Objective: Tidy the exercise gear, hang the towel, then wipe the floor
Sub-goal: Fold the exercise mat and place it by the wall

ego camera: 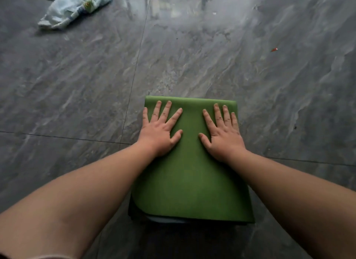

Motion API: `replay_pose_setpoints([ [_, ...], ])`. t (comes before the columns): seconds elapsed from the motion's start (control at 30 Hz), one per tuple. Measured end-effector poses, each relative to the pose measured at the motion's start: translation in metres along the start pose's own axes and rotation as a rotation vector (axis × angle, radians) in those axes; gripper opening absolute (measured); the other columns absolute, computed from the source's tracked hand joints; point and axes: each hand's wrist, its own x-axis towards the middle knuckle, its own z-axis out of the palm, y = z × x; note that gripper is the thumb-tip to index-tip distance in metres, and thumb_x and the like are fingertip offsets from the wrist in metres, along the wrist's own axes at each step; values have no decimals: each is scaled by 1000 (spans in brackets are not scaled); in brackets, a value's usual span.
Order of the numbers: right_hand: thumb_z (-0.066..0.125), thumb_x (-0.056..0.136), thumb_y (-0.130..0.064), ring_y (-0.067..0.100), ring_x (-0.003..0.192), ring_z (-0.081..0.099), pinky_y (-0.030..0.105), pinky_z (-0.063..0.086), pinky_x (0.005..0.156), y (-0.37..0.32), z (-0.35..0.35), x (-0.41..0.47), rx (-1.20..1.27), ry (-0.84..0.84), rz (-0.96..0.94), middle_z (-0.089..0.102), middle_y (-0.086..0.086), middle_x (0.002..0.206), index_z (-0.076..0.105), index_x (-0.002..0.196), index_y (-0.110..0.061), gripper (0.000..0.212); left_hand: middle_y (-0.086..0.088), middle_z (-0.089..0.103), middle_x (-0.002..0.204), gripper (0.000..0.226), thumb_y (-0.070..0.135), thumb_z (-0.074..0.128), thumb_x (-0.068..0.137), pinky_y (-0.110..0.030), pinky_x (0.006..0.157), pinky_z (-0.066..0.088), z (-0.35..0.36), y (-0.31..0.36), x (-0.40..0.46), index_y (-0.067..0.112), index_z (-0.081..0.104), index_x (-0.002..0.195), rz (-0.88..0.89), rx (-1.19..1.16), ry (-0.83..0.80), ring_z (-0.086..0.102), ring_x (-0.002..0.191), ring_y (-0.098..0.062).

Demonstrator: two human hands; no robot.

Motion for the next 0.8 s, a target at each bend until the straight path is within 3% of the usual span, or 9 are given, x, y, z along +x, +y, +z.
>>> replay_pose_setpoints([
  [0.17,19,87,-71,26,149,-22,50,-10,120,-1,-6,6,26,-64,18,-20,3,163,-11,154,-37,81,2,-19,164,76,69,23,88,-64,114,-14,-12,5,6,45,-9,152,-49,-52,-65,-25,148,-25],
  [0.3,22,91,-69,28,149,-22,50,-11,120,-3,-20,7,4,-160,23,-22,6,162,-13,154,-35,80,1,-26,162,73,65,21,93,-66,113,-12,-20,9,3,43,-16,152,-39,-49,-155,-29,147,-27],
  [0.43,17,96,-58,25,151,-14,48,-8,122,-8,-16,-39,-19,-50,-43,-13,6,164,-5,157,-28,72,0,-29,161,69,60,18,98,-63,116,-11,-16,11,-25,38,-21,151,-25,-62,-162,-29,146,-26],
  [0.6,20,93,-51,20,152,1,46,-1,122,-8,12,-114,-14,48,-123,11,4,165,16,157,-22,69,2,-19,164,64,52,20,100,-54,120,-9,11,9,-89,38,-11,154,-1,-127,-11,-23,149,-21],
  [0.7,24,93,-49,15,151,-4,39,-7,122,-9,15,-123,44,75,-76,5,1,165,12,157,-21,71,4,-17,164,65,49,26,100,-49,122,-6,26,9,-120,38,-7,155,-49,-236,-7,-21,149,-16],
  [0.8,38,95,-49,11,150,-11,33,-8,122,-10,14,-118,231,42,97,-8,-3,165,0,157,-22,77,4,-18,164,76,51,38,98,-44,124,6,27,7,-127,31,-6,157,-171,-423,13,-18,150,-14],
])
